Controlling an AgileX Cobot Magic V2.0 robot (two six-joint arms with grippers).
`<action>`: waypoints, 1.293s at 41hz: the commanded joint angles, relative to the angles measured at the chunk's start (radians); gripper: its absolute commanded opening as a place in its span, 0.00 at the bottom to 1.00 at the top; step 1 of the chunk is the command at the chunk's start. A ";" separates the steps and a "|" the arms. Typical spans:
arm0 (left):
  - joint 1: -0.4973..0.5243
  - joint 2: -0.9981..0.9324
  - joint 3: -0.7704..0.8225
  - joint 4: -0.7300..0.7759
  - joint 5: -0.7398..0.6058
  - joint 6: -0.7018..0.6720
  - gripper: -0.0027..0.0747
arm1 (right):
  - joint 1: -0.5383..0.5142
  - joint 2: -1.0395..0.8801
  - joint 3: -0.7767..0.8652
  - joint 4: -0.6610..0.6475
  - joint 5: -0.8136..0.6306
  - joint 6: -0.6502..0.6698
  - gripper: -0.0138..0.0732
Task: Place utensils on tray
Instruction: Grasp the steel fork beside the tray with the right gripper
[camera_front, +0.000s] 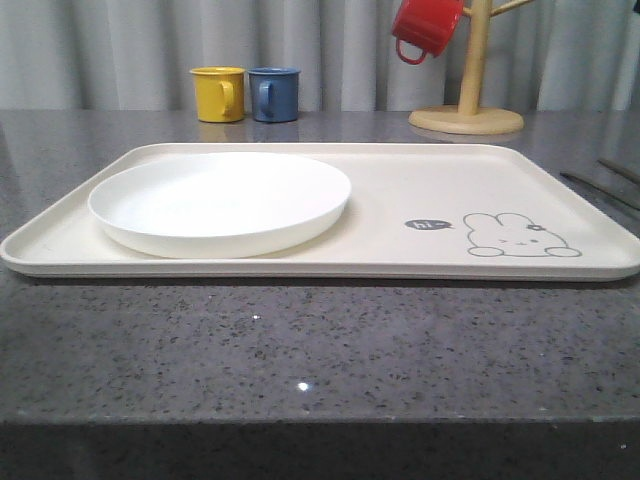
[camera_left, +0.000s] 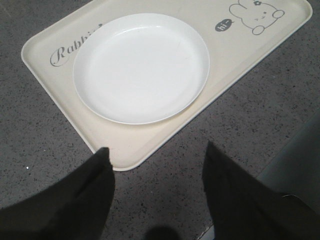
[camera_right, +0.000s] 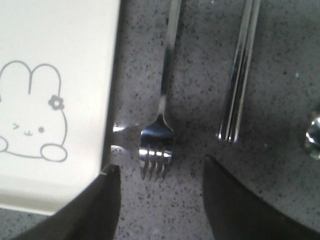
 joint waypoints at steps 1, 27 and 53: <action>-0.008 -0.005 -0.024 -0.007 -0.064 -0.011 0.54 | 0.002 0.049 -0.083 -0.003 0.007 -0.013 0.55; -0.008 -0.005 -0.024 -0.007 -0.064 -0.011 0.54 | 0.002 0.351 -0.296 -0.017 0.120 -0.012 0.41; -0.008 -0.005 -0.024 -0.007 -0.064 -0.011 0.54 | 0.039 0.257 -0.326 0.031 0.195 -0.003 0.10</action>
